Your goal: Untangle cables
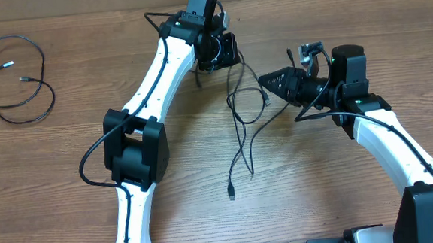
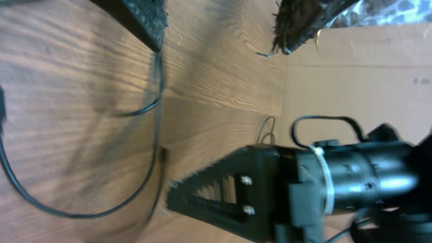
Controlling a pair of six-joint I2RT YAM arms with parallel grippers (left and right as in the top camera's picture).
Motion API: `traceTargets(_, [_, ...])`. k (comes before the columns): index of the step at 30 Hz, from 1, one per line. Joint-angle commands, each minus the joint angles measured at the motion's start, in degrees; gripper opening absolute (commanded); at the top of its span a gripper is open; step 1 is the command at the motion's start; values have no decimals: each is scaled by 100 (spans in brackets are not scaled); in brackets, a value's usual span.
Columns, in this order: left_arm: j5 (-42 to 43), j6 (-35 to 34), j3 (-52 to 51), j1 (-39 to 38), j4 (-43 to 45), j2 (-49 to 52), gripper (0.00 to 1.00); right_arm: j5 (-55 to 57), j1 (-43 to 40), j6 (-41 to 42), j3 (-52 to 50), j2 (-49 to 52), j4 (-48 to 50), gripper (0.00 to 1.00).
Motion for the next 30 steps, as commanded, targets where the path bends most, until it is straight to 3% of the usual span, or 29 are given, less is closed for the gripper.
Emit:
traceTargets(1, [-216,-1019,42,33,17,83,22,391,-9,-42,118,-120,-247,55])
traceTargets(3, [-219,-1257,42,35,17,83,27,710,-9,-39,118,-120,-584,59])
traceTargets(5, [-219,-1248,44,33,-7,83,43,1091,-9,-42,118,-120,-1021,63])
traceTargets(7, [-221,-1246,42,33,-144,83,51,1532,-9,-42,118,-120,-1464,66])
traceTargets(14, [-601,-1058,44,-22,-999,83,48,2911,-9,-39,118,-120,-2371,75])
traceTargets(17, [-730,-1200,42,-94,-1456,83,41,3099,-9,-42,116,-120,-2411,78])
traceTargets(22, [-728,-2232,42,-258,-1788,83,40,3362,-9,-39,118,-120,-2385,80])
traceTargets(30, [-1003,-4774,42,-660,-1792,92,40,3467,-9,-42,118,-120,-2389,85])
